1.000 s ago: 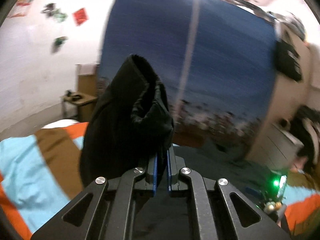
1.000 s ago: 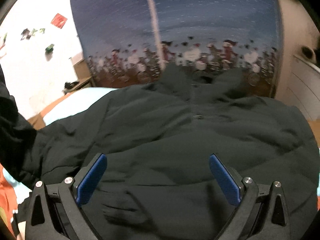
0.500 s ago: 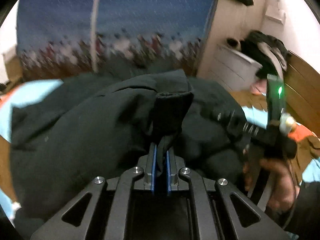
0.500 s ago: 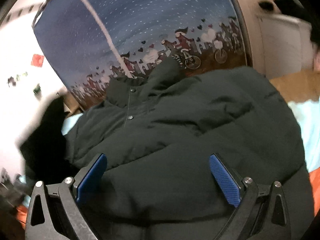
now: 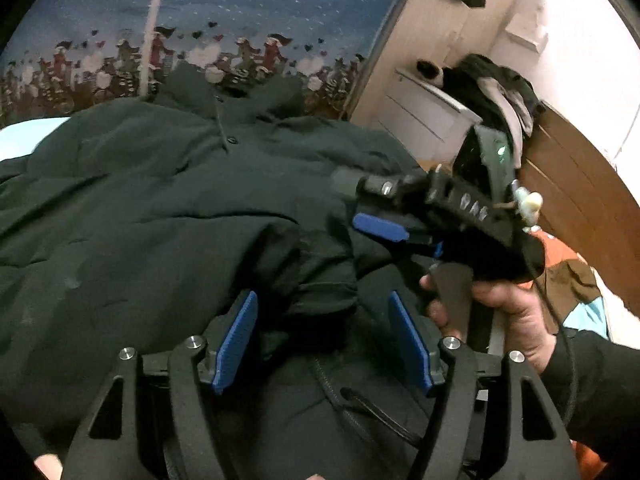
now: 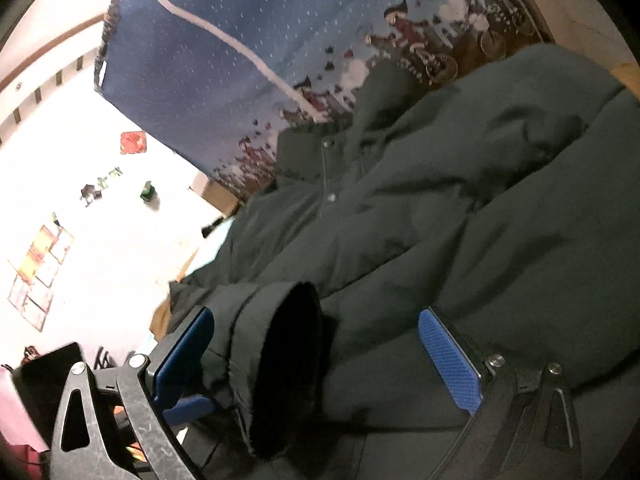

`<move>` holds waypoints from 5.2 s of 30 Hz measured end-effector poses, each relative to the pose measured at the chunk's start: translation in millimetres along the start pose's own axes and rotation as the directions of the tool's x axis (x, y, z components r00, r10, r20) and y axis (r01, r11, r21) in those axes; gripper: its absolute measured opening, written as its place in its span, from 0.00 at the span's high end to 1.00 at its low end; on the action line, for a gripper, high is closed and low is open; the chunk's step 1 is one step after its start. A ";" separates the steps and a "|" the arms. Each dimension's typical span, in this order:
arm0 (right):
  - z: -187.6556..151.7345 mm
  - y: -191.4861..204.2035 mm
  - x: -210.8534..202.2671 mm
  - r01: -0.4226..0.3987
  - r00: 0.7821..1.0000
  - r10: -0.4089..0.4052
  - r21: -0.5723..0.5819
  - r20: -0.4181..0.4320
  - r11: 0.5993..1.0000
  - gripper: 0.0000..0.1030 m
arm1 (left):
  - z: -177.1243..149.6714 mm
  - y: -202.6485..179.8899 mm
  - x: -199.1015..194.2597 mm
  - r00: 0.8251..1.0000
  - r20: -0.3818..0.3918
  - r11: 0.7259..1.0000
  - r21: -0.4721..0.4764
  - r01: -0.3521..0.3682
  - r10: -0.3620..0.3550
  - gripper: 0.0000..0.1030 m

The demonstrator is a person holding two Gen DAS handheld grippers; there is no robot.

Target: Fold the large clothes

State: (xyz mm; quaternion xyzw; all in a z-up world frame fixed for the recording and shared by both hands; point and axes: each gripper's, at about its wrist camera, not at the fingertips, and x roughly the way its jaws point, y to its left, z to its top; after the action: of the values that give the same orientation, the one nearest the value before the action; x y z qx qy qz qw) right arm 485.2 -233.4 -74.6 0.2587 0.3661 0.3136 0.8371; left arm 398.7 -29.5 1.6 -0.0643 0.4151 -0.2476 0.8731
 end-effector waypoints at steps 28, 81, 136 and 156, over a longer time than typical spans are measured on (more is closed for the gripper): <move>48.1 53.5 -122.6 0.328 0.903 -0.253 -0.180 0.347 0.927 0.93 | 23.2 138.3 -113.0 0.912 0.096 0.855 -0.400 -0.332 0.399 0.34; 141.3 7.1 42.2 0.425 0.905 -0.408 -0.277 0.119 0.862 0.30 | 174.2 157.1 66.0 0.881 0.004 0.877 -0.105 -0.469 0.472 0.11; 184.0 -19.2 134.0 0.385 0.919 -0.378 -0.051 0.116 0.921 0.43 | 261.9 188.0 161.6 0.879 -0.119 0.844 -0.246 -0.476 0.461 0.45; 168.7 -20.8 98.3 0.459 0.862 -0.447 0.004 0.237 0.888 0.95 | 236.6 169.1 122.9 0.928 0.011 0.899 -0.253 -0.357 0.372 0.92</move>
State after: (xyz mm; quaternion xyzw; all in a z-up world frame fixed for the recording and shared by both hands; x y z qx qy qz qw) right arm 675.5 -211.4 -31.8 0.1781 0.3082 0.0852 0.9306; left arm 707.4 35.7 15.9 -0.1006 0.4211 -0.0246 0.9011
